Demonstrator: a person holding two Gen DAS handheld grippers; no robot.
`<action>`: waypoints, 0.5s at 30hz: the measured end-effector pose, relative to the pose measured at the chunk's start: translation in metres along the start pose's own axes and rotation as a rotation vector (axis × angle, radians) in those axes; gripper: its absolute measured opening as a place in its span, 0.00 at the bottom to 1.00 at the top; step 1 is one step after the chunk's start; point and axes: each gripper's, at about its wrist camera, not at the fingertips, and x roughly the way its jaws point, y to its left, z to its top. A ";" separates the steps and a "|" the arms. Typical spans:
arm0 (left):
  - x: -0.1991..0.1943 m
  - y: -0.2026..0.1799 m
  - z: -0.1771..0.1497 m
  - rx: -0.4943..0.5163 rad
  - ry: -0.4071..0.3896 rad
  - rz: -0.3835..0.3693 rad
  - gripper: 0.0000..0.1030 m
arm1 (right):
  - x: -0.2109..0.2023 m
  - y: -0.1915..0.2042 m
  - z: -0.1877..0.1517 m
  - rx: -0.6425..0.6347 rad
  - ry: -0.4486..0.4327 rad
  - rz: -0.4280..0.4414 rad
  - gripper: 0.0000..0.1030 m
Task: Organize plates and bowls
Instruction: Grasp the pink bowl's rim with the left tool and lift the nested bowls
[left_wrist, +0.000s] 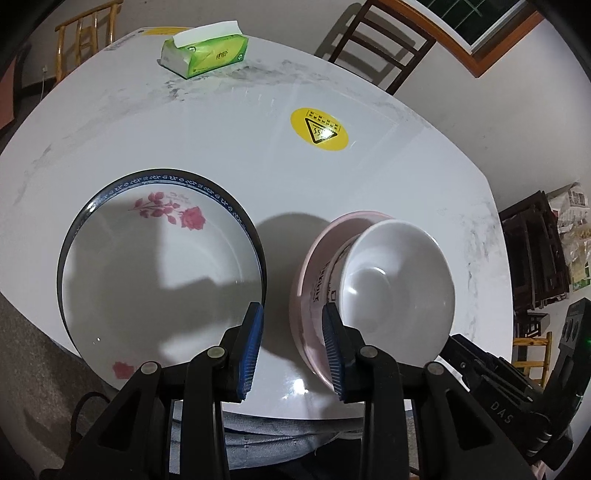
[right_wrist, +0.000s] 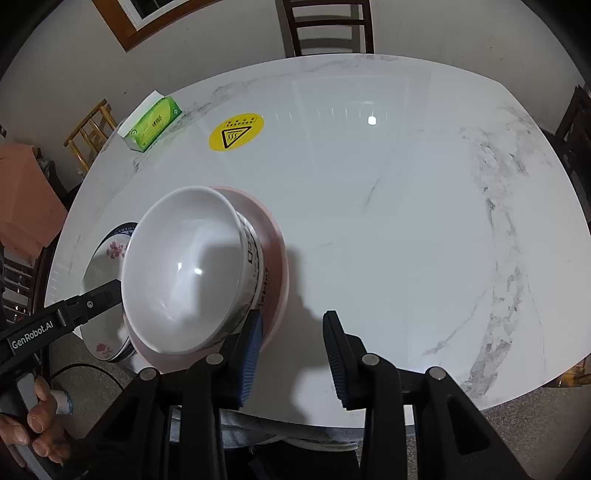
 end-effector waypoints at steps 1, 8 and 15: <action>0.001 0.000 0.000 -0.001 0.002 -0.002 0.27 | 0.002 0.001 0.000 -0.002 0.004 -0.002 0.33; 0.008 -0.003 0.001 0.012 0.018 -0.009 0.22 | 0.009 0.003 0.003 -0.008 0.012 -0.005 0.33; 0.013 -0.001 -0.001 0.004 0.026 -0.013 0.20 | 0.009 0.001 0.005 -0.015 -0.007 -0.037 0.33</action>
